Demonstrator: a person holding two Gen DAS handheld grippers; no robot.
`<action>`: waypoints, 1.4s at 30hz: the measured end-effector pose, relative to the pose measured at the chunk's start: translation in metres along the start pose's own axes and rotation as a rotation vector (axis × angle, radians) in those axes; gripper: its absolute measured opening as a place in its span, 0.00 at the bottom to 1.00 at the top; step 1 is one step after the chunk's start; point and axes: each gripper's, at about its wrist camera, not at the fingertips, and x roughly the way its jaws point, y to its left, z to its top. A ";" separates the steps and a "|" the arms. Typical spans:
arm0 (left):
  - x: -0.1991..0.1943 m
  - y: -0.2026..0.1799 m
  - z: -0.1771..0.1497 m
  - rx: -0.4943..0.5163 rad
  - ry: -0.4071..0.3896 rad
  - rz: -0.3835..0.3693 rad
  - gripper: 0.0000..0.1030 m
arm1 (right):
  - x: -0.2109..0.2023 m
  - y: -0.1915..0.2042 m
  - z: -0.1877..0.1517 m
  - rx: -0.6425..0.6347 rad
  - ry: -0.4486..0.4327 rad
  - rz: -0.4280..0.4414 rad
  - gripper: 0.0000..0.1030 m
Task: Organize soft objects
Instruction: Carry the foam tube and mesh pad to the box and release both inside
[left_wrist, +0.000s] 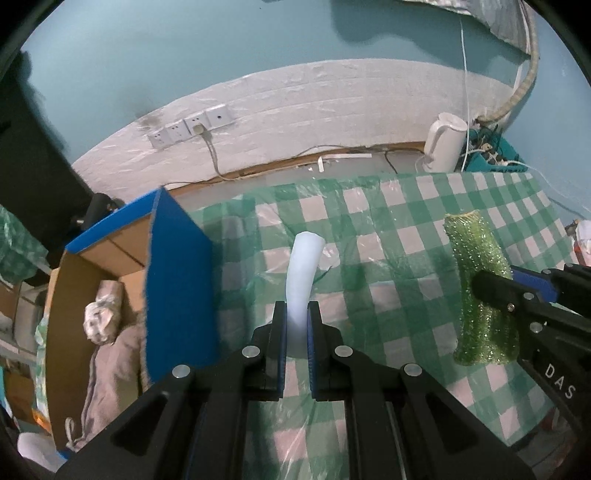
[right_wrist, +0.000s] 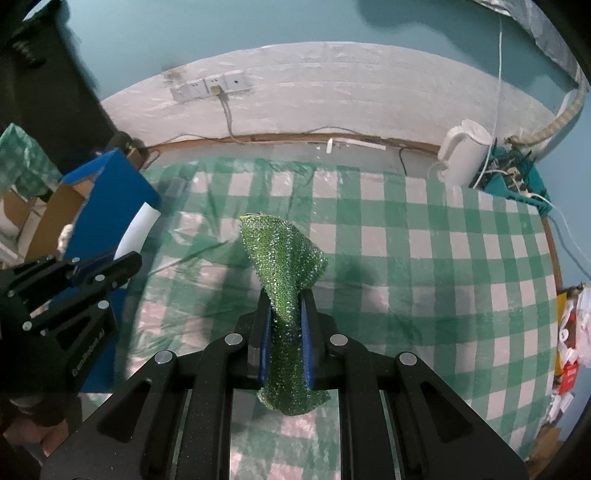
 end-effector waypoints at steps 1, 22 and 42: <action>-0.003 0.002 0.000 -0.004 -0.003 0.002 0.09 | -0.003 0.003 0.000 -0.004 -0.003 0.002 0.12; -0.062 0.040 -0.038 -0.077 -0.072 0.066 0.09 | -0.050 0.055 -0.011 -0.074 -0.055 0.055 0.12; -0.086 0.107 -0.058 -0.191 -0.101 0.099 0.09 | -0.060 0.133 0.002 -0.174 -0.080 0.111 0.12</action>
